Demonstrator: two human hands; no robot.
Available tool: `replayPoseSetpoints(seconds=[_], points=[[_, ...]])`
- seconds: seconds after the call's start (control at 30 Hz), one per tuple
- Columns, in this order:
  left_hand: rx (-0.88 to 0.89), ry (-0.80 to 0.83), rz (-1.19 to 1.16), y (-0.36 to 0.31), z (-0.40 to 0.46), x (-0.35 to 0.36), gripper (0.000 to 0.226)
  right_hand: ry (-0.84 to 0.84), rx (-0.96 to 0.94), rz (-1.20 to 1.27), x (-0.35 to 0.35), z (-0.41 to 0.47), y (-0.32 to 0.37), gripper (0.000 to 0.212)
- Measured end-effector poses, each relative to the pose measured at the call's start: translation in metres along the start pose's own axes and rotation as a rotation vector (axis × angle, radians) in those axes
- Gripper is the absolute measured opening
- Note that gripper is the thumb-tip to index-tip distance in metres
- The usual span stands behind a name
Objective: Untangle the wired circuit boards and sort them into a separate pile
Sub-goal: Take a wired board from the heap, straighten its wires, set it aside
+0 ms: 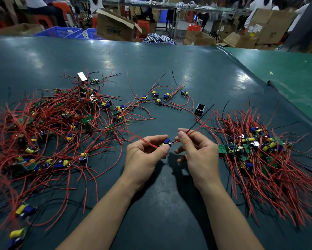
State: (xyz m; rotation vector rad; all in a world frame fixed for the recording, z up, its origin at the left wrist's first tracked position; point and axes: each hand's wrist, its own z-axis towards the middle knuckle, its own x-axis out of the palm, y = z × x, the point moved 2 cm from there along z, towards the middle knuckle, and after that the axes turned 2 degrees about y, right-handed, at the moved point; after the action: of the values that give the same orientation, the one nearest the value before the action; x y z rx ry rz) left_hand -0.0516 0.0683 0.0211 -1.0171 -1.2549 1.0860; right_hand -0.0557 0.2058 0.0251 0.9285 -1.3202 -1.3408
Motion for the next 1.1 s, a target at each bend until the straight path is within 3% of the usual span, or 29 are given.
replayPoseSetpoints(seconds=[0.17,0.4,0.67,0.93,1.0,1.1], points=[[-0.035,0.045,-0.013,-0.003,-0.002,0.001,0.026,-0.042,0.041,0.081,-0.005,0.005,-0.001,0.008],[-0.067,0.109,-0.007,-0.004,-0.004,0.003,0.025,-0.235,0.054,0.178,-0.021,0.015,-0.001,0.008],[-0.072,0.107,-0.036,-0.004,-0.003,0.003,0.020,-0.258,-0.119,-0.068,-0.024,0.012,0.002,0.013],[-0.055,0.082,-0.055,-0.001,-0.003,0.002,0.023,-0.317,-0.142,-0.120,-0.026,0.014,0.003,0.006],[-0.057,0.002,-0.119,0.000,0.000,0.000,0.027,-0.382,-0.108,-0.057,-0.029,0.017,0.005,0.011],[-0.042,-0.089,-0.273,0.001,0.004,-0.006,0.036,-0.457,0.083,0.232,-0.039,0.019,0.004,0.011]])
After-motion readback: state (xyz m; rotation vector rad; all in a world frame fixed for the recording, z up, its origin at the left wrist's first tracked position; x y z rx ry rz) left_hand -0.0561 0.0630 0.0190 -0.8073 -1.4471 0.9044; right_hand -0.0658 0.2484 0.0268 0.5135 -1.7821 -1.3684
